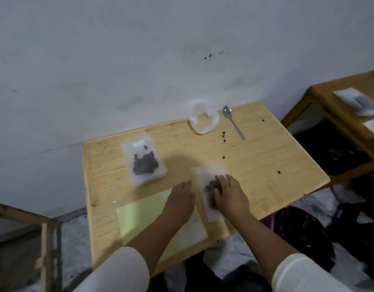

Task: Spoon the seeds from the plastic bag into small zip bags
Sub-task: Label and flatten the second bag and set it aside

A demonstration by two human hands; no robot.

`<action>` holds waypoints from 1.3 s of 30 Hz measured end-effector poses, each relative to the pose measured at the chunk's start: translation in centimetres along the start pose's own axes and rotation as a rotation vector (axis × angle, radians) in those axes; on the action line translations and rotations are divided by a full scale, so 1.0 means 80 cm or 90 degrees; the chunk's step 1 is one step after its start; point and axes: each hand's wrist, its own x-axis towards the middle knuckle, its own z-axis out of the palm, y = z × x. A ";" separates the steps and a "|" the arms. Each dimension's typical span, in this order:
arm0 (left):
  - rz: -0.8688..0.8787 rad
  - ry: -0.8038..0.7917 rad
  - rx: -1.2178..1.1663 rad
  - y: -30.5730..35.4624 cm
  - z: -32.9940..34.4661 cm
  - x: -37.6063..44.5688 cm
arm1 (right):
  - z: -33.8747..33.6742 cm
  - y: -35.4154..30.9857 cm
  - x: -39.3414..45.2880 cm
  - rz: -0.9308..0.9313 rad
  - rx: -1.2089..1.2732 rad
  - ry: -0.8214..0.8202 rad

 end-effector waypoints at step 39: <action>-0.236 0.291 -0.492 -0.050 -0.047 -0.077 | 0.018 -0.050 -0.025 -0.061 0.257 -0.068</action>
